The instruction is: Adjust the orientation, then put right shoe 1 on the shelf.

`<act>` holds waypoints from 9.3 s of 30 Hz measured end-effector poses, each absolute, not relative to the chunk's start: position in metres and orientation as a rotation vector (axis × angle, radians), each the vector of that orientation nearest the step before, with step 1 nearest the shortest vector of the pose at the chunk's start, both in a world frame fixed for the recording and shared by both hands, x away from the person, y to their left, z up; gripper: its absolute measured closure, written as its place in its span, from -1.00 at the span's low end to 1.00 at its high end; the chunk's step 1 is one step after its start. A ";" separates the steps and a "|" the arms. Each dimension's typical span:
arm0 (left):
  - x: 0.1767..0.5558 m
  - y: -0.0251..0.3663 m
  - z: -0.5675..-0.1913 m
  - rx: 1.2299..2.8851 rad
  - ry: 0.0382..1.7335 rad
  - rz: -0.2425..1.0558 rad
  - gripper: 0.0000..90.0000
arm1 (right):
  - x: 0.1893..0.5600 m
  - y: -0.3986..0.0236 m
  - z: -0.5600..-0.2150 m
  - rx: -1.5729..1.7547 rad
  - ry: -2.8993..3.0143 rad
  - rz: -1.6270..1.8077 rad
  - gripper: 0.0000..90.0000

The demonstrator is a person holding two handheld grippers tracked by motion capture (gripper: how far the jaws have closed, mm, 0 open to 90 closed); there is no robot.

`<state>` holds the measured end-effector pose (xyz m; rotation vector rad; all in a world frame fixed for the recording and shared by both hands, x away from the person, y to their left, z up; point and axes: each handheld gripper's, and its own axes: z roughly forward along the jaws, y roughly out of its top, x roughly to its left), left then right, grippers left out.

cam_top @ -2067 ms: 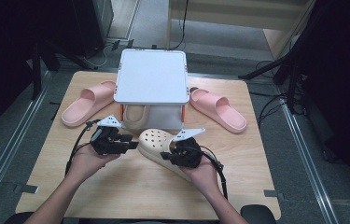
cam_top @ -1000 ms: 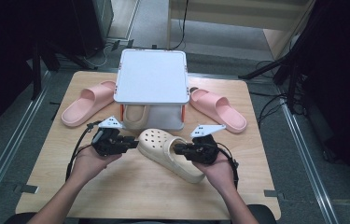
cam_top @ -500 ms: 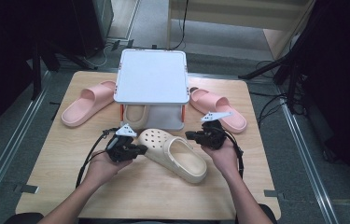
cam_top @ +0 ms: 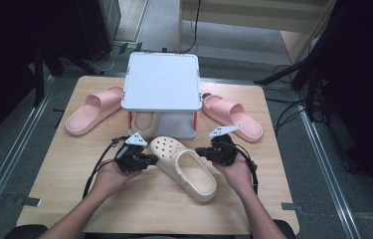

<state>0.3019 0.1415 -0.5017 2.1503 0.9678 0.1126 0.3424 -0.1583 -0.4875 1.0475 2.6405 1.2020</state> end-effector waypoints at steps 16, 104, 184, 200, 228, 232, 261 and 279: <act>0.324 0.137 -0.503 2.137 0.959 0.052 0.87 | 0.308 -0.156 -0.491 1.123 2.603 1.210 1.00; 0.412 0.213 -0.384 2.000 1.045 0.242 0.85 | 0.265 -0.132 -0.505 1.324 2.413 1.186 0.65; 0.408 0.211 -0.387 1.985 1.024 0.264 0.83 | 0.333 -0.108 -0.466 1.360 2.225 1.190 0.20; 0.408 0.211 -0.387 1.985 1.031 0.257 0.81 | 0.284 -0.119 -0.477 1.247 2.377 1.239 0.83; 0.408 0.211 -0.387 1.984 1.028 0.251 0.81 | 0.272 -0.096 -0.511 1.235 2.515 1.216 1.00; 0.408 0.211 -0.387 1.984 1.028 0.257 0.80 | 0.280 -0.089 -0.504 1.202 2.501 1.212 1.00; 0.408 0.212 -0.387 1.974 1.030 0.238 0.79 | 0.366 -0.066 -0.498 1.144 2.467 1.125 0.98; 0.399 0.223 -0.371 1.973 1.063 0.218 0.49 | 0.344 -0.086 -0.489 1.142 2.507 1.235 0.78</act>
